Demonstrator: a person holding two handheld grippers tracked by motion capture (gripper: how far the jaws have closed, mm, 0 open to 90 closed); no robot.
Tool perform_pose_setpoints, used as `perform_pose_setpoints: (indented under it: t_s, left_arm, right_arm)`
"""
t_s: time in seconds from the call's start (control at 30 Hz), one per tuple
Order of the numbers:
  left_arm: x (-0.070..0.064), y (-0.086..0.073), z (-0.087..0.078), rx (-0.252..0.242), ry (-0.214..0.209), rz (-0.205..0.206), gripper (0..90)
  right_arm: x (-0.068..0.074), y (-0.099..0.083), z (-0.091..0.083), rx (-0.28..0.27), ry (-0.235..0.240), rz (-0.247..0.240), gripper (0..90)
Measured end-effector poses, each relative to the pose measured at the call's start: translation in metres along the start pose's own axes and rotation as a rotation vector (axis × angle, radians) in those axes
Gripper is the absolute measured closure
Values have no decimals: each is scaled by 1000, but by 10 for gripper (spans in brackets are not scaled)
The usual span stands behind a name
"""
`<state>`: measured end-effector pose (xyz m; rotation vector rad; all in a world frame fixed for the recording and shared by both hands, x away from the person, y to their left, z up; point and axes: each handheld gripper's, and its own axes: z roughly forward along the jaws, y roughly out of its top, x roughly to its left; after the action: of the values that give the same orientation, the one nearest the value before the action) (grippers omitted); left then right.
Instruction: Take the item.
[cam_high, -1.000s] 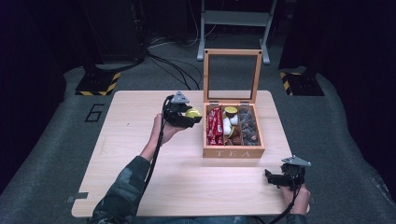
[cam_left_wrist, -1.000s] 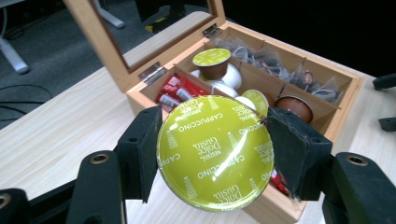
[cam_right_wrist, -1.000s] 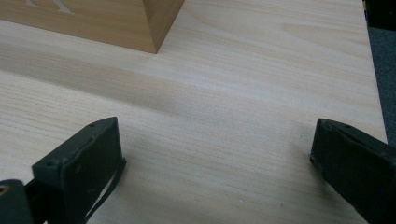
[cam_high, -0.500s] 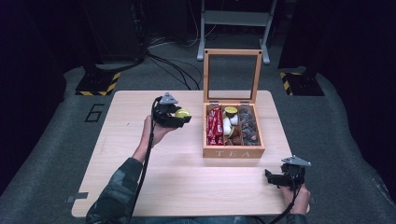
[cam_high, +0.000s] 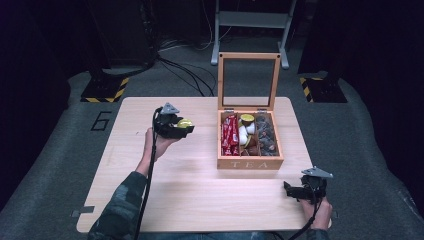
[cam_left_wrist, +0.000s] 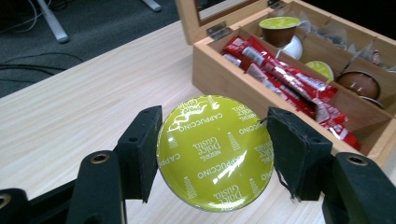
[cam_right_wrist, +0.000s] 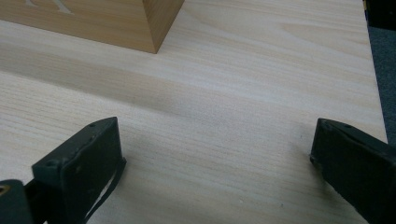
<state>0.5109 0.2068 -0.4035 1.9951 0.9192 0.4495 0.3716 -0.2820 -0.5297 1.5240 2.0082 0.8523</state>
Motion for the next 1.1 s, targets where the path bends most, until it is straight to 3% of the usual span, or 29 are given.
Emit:
perform_pose_setpoints:
  t_s: [0.57, 0.8, 1.1]
  left_arm:
    - [25, -26, 0, 18, 33, -84, 382]
    - [35, -36, 13, 44, 43, -122, 382]
    - [42, -52, 23, 66, 60, -141, 382]
  right_arm:
    - [0, 0, 0, 1, 1, -1, 15]
    - [0, 0, 0, 0, 0, 0, 15]
    - [0, 0, 0, 0, 0, -1, 14]
